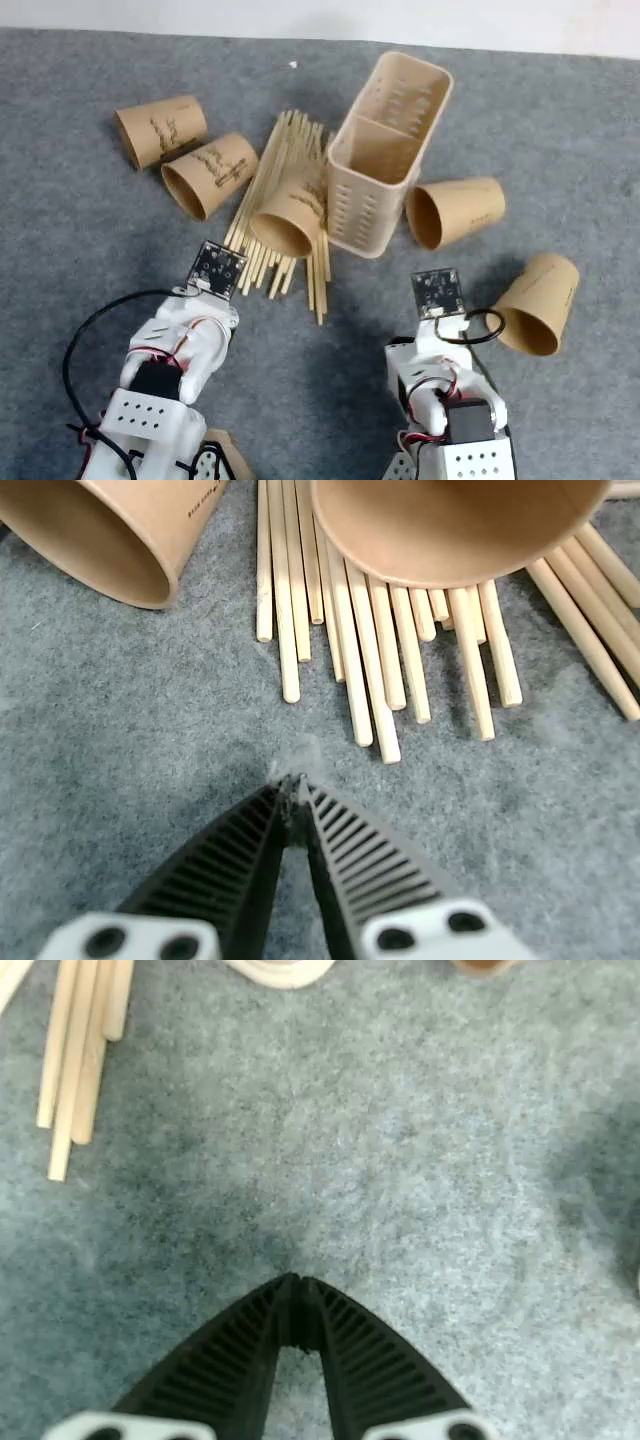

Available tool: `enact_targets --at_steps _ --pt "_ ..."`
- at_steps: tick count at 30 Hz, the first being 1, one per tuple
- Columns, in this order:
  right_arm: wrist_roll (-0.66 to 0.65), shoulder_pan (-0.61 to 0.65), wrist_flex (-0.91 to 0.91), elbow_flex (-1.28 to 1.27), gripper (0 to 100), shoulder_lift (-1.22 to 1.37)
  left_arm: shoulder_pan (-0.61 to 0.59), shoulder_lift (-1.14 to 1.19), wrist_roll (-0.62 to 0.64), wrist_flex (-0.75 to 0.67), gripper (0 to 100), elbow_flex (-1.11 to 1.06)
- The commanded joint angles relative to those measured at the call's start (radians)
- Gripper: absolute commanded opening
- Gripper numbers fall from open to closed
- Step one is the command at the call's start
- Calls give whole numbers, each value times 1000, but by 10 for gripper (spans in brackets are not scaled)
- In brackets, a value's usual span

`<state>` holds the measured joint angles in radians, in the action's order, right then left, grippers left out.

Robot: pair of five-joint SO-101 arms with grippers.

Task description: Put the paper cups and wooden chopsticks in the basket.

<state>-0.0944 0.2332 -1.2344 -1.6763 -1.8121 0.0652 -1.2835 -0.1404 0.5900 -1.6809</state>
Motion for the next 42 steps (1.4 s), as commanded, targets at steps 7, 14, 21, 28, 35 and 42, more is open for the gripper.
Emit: enact_targets --at_steps 7,14,21,28,35,42 --pt "-11 -8 -7 -128 5 -13 -10 -8 -8 -12 23 -18" --pt "-11 -8 -7 -128 5 -13 -10 -8 -8 -12 23 -18" --pt "-11 -8 -7 -128 5 -13 -10 -8 -8 -12 23 -18" --pt "-11 -8 -7 -128 5 -13 -10 -8 -8 -12 23 -18" --pt "-11 88 -5 -125 5 -13 -5 -8 -8 -12 24 -18" --pt "-11 137 -7 -130 5 -13 -41 -8 -71 -18 24 -10"
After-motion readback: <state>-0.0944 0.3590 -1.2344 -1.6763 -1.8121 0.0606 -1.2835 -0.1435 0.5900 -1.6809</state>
